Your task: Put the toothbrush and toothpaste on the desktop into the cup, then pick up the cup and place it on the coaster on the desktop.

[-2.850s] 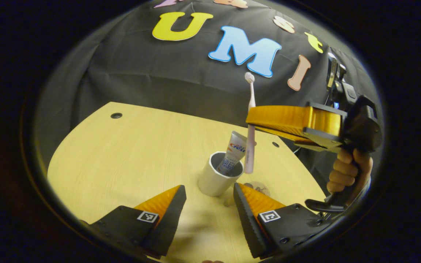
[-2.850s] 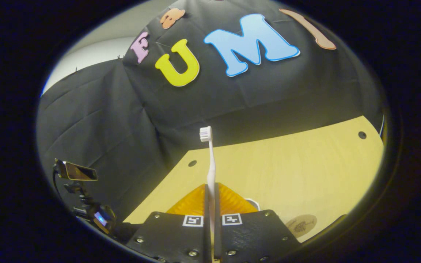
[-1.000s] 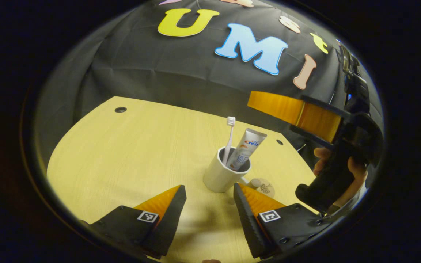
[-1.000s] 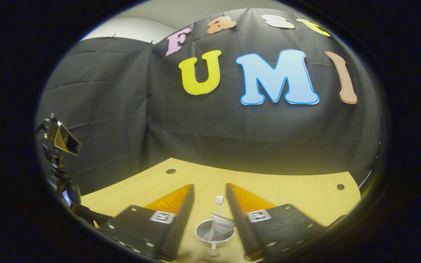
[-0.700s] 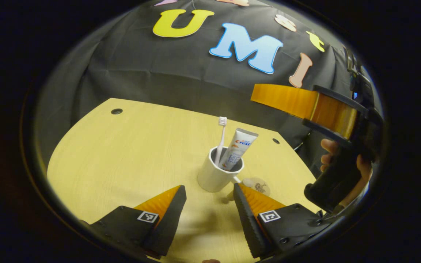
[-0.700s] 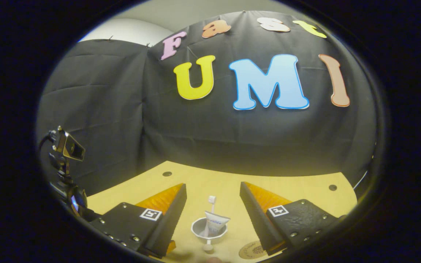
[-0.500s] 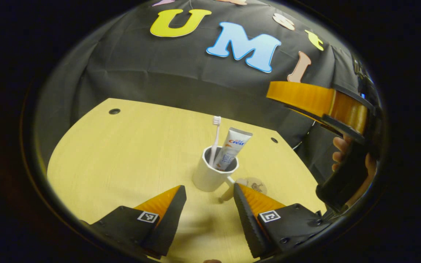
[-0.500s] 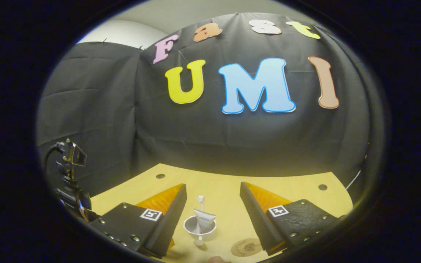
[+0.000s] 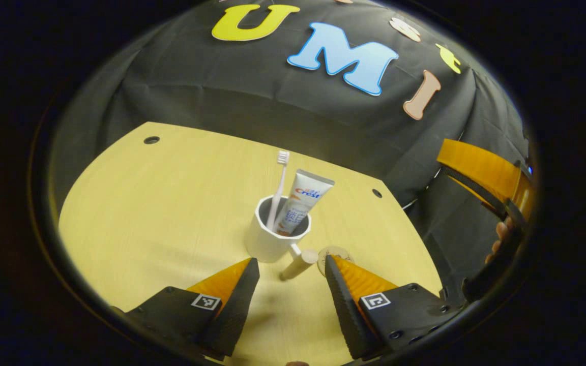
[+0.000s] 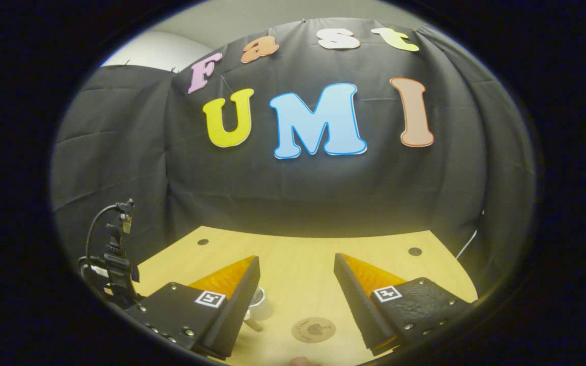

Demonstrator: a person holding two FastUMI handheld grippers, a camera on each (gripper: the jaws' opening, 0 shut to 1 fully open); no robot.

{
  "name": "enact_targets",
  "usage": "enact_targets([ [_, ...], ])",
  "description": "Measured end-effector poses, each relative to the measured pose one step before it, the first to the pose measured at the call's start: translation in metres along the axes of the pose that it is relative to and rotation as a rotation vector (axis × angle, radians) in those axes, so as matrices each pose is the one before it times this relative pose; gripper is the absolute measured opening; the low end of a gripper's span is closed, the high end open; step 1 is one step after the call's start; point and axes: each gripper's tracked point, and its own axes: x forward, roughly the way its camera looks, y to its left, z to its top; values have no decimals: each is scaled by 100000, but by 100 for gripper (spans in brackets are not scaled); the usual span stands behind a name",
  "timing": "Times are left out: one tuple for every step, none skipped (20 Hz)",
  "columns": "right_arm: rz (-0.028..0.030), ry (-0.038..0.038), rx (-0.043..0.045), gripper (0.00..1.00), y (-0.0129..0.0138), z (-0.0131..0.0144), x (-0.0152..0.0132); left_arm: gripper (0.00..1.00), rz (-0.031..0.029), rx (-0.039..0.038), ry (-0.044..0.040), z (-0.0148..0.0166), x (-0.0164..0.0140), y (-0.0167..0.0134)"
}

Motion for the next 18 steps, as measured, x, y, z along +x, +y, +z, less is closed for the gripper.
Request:
enact_targets([
  [-300,410,627,90,-465,-119,-123,88,277,-535,667,-52,482,-279],
  [-168,415,606,90,-410,-116,-117,88,642,-486,584,-76,408,-228],
  [-137,573,625,89,-379,-118,-36,88,907,-376,772,-150,366,-181],
  [83,755,579,90,-346,-187,-72,84,1269,-412,975,-182,373,12],
  [-37,810,557,90,-339,-315,-71,81,1344,-609,1147,-1,440,52],
  [51,718,556,89,-300,-243,-45,81,1484,-828,1260,-73,510,50],
  [50,695,576,90,-351,-197,69,82,1445,-685,1694,-161,629,130],
  [-63,762,636,90,-355,-157,36,88,1483,-575,1533,-83,422,-12],
  [-12,863,799,90,-358,-272,91,85,1739,-63,1785,-140,560,126],
  [-63,1008,956,90,-378,-184,69,82,1789,333,2022,-120,616,114],
  [-38,997,1204,90,-339,-282,114,82,2213,692,2283,-47,638,183],
  [211,1030,1298,90,-340,-231,119,84,2154,1074,2373,-158,559,184],
  [-73,875,1028,90,-280,-307,267,80,1417,541,1344,34,450,57],
  [-454,694,273,90,-422,-248,114,84,1236,-85,1223,-105,414,-66],
  [-620,683,-571,90,-497,-155,190,83,818,-594,1127,13,395,-3],
  [-594,508,-807,90,-435,-81,43,79,1195,-734,1442,-45,302,5],
  [-55,486,-281,90,-294,-142,89,83,1294,-698,1526,-87,312,106],
  [307,267,393,90,-191,97,25,79,1173,-769,1307,-113,251,92],
])
